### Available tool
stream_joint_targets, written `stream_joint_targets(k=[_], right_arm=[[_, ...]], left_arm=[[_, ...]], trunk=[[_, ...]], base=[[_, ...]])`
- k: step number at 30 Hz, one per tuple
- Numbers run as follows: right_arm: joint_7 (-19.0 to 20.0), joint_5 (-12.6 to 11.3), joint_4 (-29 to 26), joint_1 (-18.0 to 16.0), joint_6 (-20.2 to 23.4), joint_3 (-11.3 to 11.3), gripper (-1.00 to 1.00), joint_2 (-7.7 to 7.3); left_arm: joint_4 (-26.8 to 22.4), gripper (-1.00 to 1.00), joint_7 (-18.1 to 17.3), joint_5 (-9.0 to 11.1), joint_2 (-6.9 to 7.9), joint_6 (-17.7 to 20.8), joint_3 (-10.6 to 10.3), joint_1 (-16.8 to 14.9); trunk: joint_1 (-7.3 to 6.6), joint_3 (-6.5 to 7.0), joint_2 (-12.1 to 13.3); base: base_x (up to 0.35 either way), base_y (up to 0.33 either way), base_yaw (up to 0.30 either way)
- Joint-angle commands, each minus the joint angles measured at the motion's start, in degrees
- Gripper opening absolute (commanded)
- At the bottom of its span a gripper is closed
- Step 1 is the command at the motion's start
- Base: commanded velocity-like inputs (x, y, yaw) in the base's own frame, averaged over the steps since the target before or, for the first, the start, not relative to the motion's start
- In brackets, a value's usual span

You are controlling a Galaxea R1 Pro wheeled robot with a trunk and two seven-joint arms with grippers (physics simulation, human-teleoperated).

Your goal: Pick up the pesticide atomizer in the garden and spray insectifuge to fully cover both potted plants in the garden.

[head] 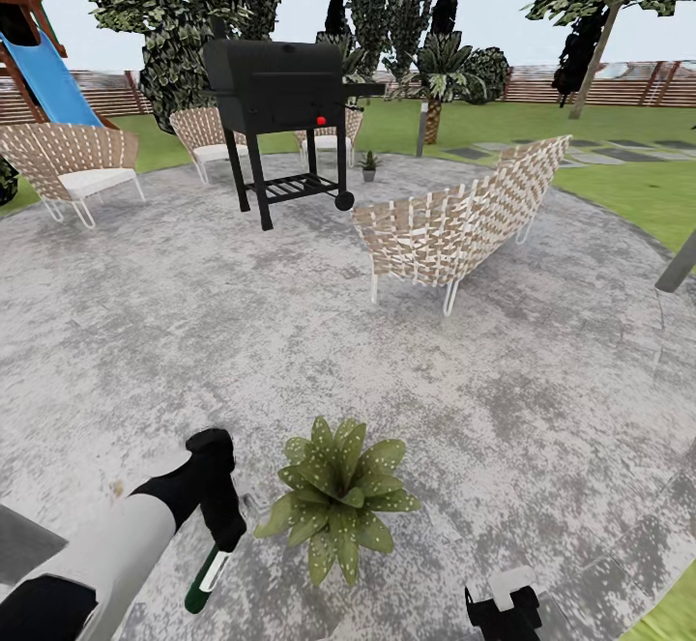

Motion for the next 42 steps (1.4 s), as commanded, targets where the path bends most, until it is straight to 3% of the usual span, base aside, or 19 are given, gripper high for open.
stream_joint_targets(k=[1, 4, 11, 20, 23, 25, 28, 32, 36, 40, 42], right_arm=[[-0.25, 0.61, 0.09, -0.05, -0.23, -0.35, 1.0, 0.01], [-0.25, 0.62, 0.09, -0.06, -0.23, -0.35, 1.0, 0.01], [-0.25, 0.61, 0.09, -0.08, -0.23, -0.35, 1.0, 0.01], [-0.25, 0.63, 0.09, -0.05, -0.23, -0.32, 1.0, 0.01], [-0.25, 0.69, 0.09, -0.07, -0.23, -0.27, 1.0, 0.01], [-0.25, 0.74, 0.11, -0.05, -0.23, -0.27, 1.0, 0.03], [-0.25, 0.78, 0.11, -0.05, -0.23, -0.26, 1.0, 0.08], [-0.25, 0.78, 0.1, -0.05, -0.23, -0.26, 1.0, 0.08], [-0.25, 0.78, 0.09, -0.05, -0.23, -0.31, 1.0, 0.03], [-0.25, 0.78, 0.09, -0.06, -0.23, -0.33, 1.0, 0.01], [-0.25, 0.78, 0.09, -0.05, -0.23, -0.34, 1.0, 0.01]], left_arm=[[-0.08, -1.0, -0.42, -0.25, 0.14, 0.55, -0.29, 0.52], [-0.05, -1.0, 1.38, -0.33, 0.54, 0.42, -0.26, 2.92], [-1.04, -1.0, 2.59, -0.26, -0.05, 0.62, 1.09, 2.76], [-1.05, -1.0, 2.92, -0.32, 0.71, 0.67, 1.64, 2.83], [-1.02, -1.0, 3.39, -0.28, 2.66, 0.67, 1.98, 2.95], [-1.05, -1.0, 3.46, -0.27, 3.33, 0.62, 4.05, 2.97], [-1.2, -1.0, 3.98, -0.25, 2.57, 0.6, 5.72, 2.91], [-3.17, -1.0, 4.87, -0.26, 1.15, 0.66, 5.84, 2.81], [-4.03, -1.0, 4.97, -0.26, 1.14, 0.67, 6.06, 2.8], [-4.53, -1.0, 4.98, -0.26, 1.56, 0.68, 9.45, 2.33], [-5.44, -1.0, 4.96, -0.26, 1.16, 0.76, 10.11, 1.86]], trunk=[[-0.01, -0.04, -0.02], [-0.01, -0.04, -0.02], [-0.01, -0.04, -0.02], [-0.01, -0.04, -0.02], [-0.01, -0.04, -0.02], [-0.01, -0.04, -0.02], [-0.01, -0.04, -0.02], [-0.01, -0.04, -0.02], [-0.01, -0.04, -0.02], [-0.01, -0.04, -0.02], [-0.01, -0.04, -0.02]], base=[[0.0, 0.0, 0.0], [0.0, 0.0, 0.0], [0.0, 0.0, 0.0], [0.0, 0.0, 0.0], [0.0, 0.0, 0.0], [0.0, 0.0, 0.0], [0.0, 0.0, 0.0], [0.0, 0.0, 0.0], [0.0, 0.0, 0.0], [0.0, 0.0, 0.0], [0.0, 0.0, 0.0]])
